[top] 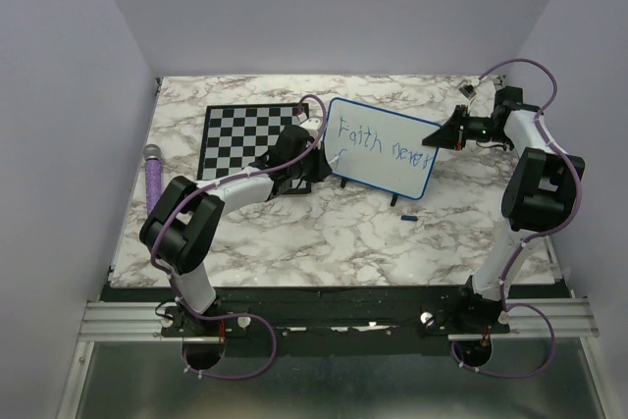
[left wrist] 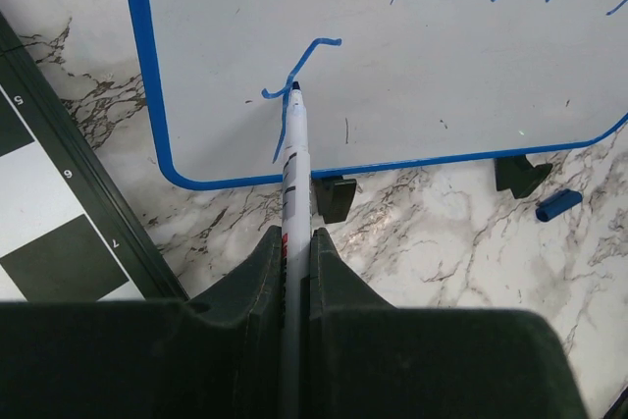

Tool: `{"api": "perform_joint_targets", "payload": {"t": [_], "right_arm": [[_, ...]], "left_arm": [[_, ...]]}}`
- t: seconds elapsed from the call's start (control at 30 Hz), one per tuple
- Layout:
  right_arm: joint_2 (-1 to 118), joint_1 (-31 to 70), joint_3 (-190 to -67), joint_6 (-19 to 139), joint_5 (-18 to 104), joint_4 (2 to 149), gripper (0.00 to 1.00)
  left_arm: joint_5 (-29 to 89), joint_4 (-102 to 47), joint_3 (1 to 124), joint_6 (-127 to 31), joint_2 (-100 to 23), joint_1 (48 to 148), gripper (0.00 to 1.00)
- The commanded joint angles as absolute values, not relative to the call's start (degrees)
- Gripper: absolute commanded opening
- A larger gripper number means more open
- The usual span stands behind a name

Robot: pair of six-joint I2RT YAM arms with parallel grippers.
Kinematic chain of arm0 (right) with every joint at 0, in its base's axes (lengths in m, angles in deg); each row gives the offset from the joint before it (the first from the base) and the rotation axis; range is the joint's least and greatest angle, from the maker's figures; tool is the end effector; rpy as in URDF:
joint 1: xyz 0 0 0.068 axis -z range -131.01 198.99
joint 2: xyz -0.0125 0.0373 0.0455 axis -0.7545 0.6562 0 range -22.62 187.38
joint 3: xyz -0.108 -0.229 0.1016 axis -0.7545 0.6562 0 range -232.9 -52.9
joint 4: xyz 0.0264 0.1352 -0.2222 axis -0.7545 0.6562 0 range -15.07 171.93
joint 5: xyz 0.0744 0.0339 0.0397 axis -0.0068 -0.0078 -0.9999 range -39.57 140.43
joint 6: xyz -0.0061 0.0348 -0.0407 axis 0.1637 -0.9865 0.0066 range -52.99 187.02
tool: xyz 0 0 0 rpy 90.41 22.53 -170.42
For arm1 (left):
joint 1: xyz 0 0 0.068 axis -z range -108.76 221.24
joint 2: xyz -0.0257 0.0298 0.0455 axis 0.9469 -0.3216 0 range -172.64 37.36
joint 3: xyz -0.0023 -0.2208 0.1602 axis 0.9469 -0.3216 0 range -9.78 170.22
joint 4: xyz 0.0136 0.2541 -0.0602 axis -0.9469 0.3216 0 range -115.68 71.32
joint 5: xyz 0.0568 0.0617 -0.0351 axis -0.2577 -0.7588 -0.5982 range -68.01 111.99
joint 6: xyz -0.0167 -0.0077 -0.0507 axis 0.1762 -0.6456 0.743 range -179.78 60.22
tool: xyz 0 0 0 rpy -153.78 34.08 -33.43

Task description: Write a sentence on the whiteboard

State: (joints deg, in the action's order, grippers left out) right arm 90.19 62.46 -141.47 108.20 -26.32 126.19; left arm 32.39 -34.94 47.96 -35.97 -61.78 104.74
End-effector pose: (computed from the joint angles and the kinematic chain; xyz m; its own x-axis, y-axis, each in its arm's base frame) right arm 0.3882 -0.0574 0.2314 -0.5877 -0.0144 -0.8090 -0.7582 0.3590 0.5444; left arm 0.3114 -0.2139 0.1991 -0.6765 -0.0284 -0.7359 0.4342 0.7917 -0.4298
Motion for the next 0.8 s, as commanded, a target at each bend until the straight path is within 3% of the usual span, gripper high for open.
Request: {"api": "perform_joint_targets", "payload": {"t": [0.0,0.77], "right_arm": [[90.32,62.26,-142.99,110.17,-25.77,126.26,0.01],[90.14,62.26,-142.99,110.17,-25.77,126.35,0.01]], "left_arm": [[34.82,-36.93,47.88,-35.44,-62.93,105.17,0.0],[36.23,-38.16,46.92,-35.08,-61.0,105.17,0.0]]}}
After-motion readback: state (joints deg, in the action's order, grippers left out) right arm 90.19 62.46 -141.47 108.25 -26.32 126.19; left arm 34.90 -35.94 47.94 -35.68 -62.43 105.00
